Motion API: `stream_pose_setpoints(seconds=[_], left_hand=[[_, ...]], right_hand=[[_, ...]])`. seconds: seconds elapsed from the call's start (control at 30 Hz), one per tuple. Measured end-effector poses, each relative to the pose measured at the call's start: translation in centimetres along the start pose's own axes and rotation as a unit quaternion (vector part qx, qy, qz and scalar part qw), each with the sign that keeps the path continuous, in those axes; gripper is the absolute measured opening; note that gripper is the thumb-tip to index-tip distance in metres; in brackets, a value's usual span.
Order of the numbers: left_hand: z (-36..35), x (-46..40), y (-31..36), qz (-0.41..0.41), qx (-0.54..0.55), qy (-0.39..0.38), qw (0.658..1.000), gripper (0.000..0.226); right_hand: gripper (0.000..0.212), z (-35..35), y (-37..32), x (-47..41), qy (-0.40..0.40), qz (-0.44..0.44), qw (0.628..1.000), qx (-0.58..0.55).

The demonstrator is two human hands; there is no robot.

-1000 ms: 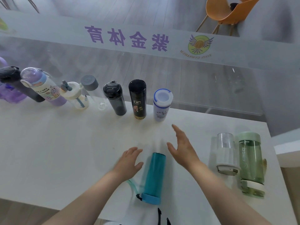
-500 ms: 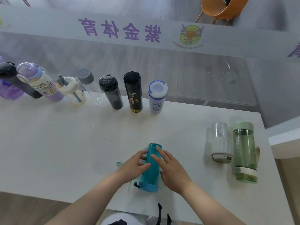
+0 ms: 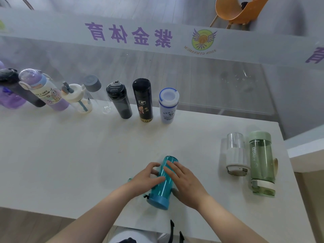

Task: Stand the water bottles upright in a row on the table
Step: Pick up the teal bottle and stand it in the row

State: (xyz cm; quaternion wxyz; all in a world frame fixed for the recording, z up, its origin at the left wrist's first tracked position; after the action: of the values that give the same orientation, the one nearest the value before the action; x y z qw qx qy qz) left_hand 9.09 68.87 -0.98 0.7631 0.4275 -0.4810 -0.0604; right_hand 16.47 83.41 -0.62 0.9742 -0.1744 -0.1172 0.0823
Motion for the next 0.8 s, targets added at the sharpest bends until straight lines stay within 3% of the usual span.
stream_pose_setpoints(seconds=[0.17, 0.27, 0.37, 0.57, 0.67, 0.8], left_hand=[[1.6, 0.3, 1.3, 0.007, 0.060, -0.003, 0.998, 0.023], [2.4, 0.1, 1.6, -0.010, 0.070, -0.007, 0.997, 0.028], [3.6, -0.7, 1.3, -0.032, 0.042, 0.048, 0.997, 0.027], [5.7, -2.6, -0.8, -0.019, -0.209, 0.135, 0.969, 0.049], [5.9, -2.9, -1.5, 0.008, -0.346, 0.135, 0.929, 0.067], [5.4, -3.0, -2.3, 0.039, -0.427, 0.106, 0.897, 0.089]], right_hand=[[0.072, 1.3, 0.9, 0.5, -0.003, -0.026, 0.999, -0.037], [0.073, 2.3, 1.5, 0.4, 0.016, -0.070, 0.995, -0.066], [0.074, 3.1, 1.9, 0.3, 0.047, -0.107, 0.987, -0.112], [0.064, 2.9, 3.4, -0.3, 0.114, -0.181, 0.945, -0.248], [0.055, 2.9, 4.2, -0.5, 0.132, -0.207, 0.919, -0.308], [0.064, 2.6, 5.8, -0.5, 0.158, -0.242, 0.885, -0.365]])
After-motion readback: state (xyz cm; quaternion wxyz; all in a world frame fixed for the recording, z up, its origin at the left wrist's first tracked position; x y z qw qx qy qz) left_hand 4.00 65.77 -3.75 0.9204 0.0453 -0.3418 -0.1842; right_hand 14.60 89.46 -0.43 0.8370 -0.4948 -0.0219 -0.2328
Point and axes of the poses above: each hand's wrist, its own x-axis away from the middle knuckle, its own z-axis out of the back of the hand, y = z × x, the point moved 5 cm from there along -x, towards the middle knuckle, and after that the axes turned 1 degree about x, right-handed, at the moved point
